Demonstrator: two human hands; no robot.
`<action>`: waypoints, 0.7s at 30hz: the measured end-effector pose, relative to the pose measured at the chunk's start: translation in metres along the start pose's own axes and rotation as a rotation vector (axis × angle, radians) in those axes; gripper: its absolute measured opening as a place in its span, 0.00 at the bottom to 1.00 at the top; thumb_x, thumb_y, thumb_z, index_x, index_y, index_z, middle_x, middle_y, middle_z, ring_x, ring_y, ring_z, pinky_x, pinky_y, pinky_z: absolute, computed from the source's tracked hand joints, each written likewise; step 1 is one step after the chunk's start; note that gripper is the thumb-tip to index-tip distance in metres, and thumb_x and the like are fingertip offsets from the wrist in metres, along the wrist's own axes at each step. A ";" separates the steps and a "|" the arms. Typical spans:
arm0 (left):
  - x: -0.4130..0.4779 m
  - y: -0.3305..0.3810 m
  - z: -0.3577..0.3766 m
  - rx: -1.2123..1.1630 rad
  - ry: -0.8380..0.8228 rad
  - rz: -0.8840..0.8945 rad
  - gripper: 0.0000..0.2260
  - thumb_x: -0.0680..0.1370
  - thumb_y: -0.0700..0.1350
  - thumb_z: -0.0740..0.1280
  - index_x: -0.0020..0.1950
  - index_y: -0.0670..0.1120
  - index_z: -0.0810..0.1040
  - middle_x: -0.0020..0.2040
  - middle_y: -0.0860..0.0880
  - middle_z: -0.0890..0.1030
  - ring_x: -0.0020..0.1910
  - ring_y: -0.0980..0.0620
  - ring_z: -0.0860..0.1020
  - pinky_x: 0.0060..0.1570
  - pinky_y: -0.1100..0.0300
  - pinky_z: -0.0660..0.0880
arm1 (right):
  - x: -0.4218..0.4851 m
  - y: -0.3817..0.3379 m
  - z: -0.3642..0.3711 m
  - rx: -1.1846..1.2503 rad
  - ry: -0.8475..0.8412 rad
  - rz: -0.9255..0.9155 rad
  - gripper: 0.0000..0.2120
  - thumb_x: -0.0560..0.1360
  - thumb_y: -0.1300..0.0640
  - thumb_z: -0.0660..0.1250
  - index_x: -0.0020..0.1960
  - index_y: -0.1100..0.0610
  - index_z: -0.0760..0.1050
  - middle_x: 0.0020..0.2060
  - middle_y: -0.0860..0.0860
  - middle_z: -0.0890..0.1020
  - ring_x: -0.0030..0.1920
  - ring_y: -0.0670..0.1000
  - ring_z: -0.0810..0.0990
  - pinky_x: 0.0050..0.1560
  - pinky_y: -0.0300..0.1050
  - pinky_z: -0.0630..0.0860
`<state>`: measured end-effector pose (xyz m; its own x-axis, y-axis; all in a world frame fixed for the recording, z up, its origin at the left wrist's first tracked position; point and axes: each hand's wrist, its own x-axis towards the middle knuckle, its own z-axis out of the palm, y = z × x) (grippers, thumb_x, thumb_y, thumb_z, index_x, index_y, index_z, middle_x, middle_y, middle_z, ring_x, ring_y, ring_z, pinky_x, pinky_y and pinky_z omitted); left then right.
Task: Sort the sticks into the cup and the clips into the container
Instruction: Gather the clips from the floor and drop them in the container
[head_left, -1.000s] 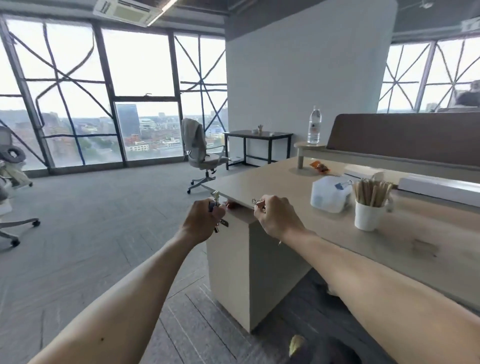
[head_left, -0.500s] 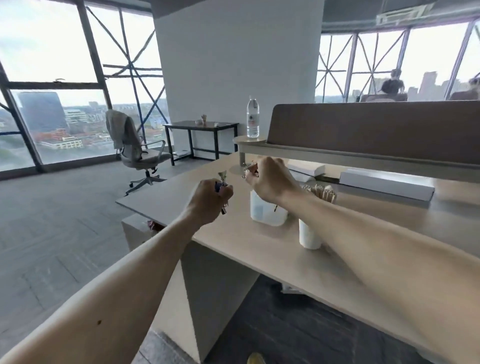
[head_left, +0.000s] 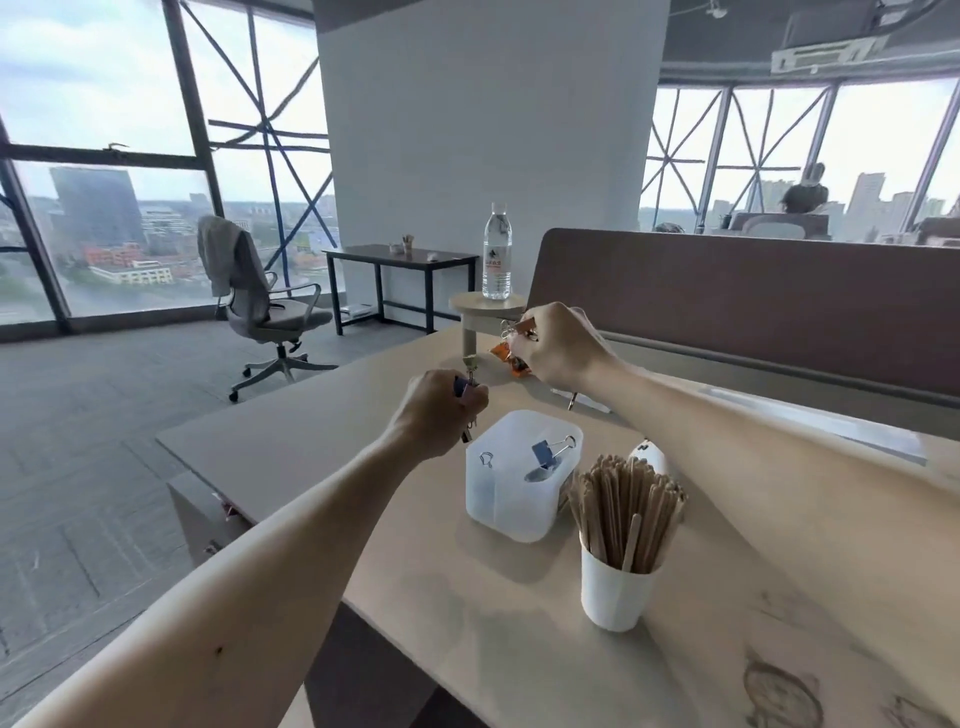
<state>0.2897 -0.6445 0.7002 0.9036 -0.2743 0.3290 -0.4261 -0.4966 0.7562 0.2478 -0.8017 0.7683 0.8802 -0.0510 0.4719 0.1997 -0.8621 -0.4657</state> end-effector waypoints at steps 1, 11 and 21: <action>0.006 0.002 0.004 0.021 -0.012 -0.001 0.15 0.78 0.46 0.64 0.38 0.36 0.76 0.30 0.45 0.74 0.25 0.49 0.68 0.25 0.61 0.64 | 0.007 0.008 0.004 0.001 -0.024 0.002 0.09 0.78 0.54 0.65 0.43 0.58 0.78 0.37 0.53 0.79 0.42 0.55 0.77 0.38 0.46 0.67; 0.039 0.001 0.039 0.353 -0.228 -0.012 0.14 0.78 0.45 0.62 0.39 0.37 0.79 0.33 0.43 0.81 0.25 0.50 0.74 0.25 0.58 0.73 | 0.034 0.072 0.048 -0.006 -0.288 0.012 0.16 0.78 0.55 0.65 0.33 0.51 0.67 0.30 0.49 0.73 0.32 0.49 0.71 0.31 0.42 0.62; 0.051 0.009 0.051 0.457 -0.328 -0.050 0.14 0.77 0.45 0.62 0.42 0.35 0.80 0.33 0.46 0.77 0.29 0.48 0.72 0.29 0.55 0.73 | 0.035 0.100 0.070 0.120 -0.395 0.046 0.09 0.76 0.57 0.68 0.41 0.62 0.77 0.36 0.56 0.81 0.35 0.51 0.73 0.35 0.46 0.66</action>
<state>0.3293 -0.7048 0.6951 0.8935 -0.4461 0.0508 -0.4243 -0.8020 0.4205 0.3287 -0.8542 0.6859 0.9822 0.1299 0.1357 0.1848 -0.7976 -0.5741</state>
